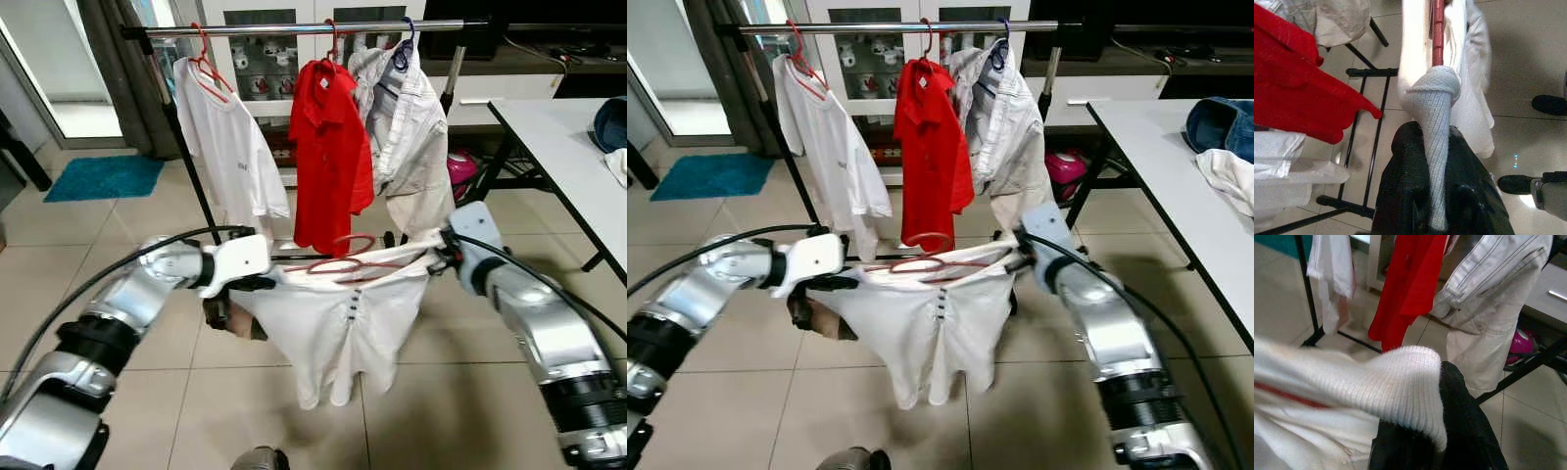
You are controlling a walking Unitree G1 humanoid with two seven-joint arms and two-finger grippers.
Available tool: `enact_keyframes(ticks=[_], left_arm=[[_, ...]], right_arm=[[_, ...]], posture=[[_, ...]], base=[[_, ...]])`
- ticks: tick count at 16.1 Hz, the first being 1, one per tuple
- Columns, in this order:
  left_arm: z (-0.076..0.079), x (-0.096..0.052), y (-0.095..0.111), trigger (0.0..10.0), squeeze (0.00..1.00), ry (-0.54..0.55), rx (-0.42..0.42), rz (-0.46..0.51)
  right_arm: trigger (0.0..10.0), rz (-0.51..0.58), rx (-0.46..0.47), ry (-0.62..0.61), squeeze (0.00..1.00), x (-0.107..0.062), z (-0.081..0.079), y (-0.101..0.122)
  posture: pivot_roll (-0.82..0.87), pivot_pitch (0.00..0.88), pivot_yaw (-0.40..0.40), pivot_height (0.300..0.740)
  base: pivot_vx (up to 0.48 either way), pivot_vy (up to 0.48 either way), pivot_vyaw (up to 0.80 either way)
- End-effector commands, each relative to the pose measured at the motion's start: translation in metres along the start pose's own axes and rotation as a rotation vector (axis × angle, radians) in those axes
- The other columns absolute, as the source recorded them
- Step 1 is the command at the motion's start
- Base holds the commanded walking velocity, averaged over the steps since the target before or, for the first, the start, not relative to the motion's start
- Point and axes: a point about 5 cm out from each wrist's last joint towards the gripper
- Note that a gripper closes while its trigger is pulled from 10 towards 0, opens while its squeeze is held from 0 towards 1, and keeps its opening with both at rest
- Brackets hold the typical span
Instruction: Hang hanger
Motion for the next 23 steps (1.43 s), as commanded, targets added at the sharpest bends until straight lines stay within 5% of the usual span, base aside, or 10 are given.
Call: enact_keyframes(ticks=[1, 7, 10, 12, 13, 23], left_arm=[[-0.003, -0.005, 0.001, 0.0, 0.00, 0.025, -0.003, 0.004], [0.005, 0.021, 0.017, 0.0, 0.00, 0.009, -0.036, 0.054], [0.003, 0.022, 0.014, 0.0, 0.00, 0.034, -0.050, 0.023], [0.000, 0.020, 0.013, 0.0, 0.00, 0.045, -0.053, 0.017], [0.000, 0.019, 0.013, 0.0, 0.00, 0.047, -0.055, 0.014], [-0.003, 0.017, 0.011, 0.0, 0.00, 0.059, -0.062, 0.000]], right_arm=[[0.0, 0.009, -0.027, 0.008, 0.00, 0.001, 0.003, 0.003], [0.0, 0.013, -0.019, 0.095, 0.00, 0.006, -0.017, 0.018], [0.0, 0.002, -0.025, 0.134, 0.00, 0.002, -0.022, 0.021], [10.0, -0.013, -0.019, 0.135, 0.00, 0.002, -0.024, 0.020], [10.0, -0.019, 0.010, 0.141, 0.96, 0.002, -0.025, 0.020], [10.0, -0.047, 0.008, 0.112, 1.00, 0.001, -0.019, 0.020]], posture=[[-0.05, 0.000, 0.068, 0.740], [-0.06, 0.000, 0.061, 0.740], [-0.07, 0.000, 0.060, 0.740], [-0.06, 0.000, 0.059, 0.740], [-0.06, 0.000, 0.058, 0.740], [-0.06, 0.000, 0.060, 0.740]], base=[[0.000, 0.000, 0.00], [0.000, 0.000, 0.00], [0.000, 0.000, 0.00], [0.000, 0.000, 0.00], [0.000, 0.000, 0.00], [0.000, 0.000, 0.00]])
Point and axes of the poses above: a point about 5 cm out from each wrist's last joint towards the gripper, its own x axis pointing out of the wrist towards the gripper, its own y axis along the axis of the wrist's last joint, z = x × y, and after that the axes turned 12 degrees about x, right-handed
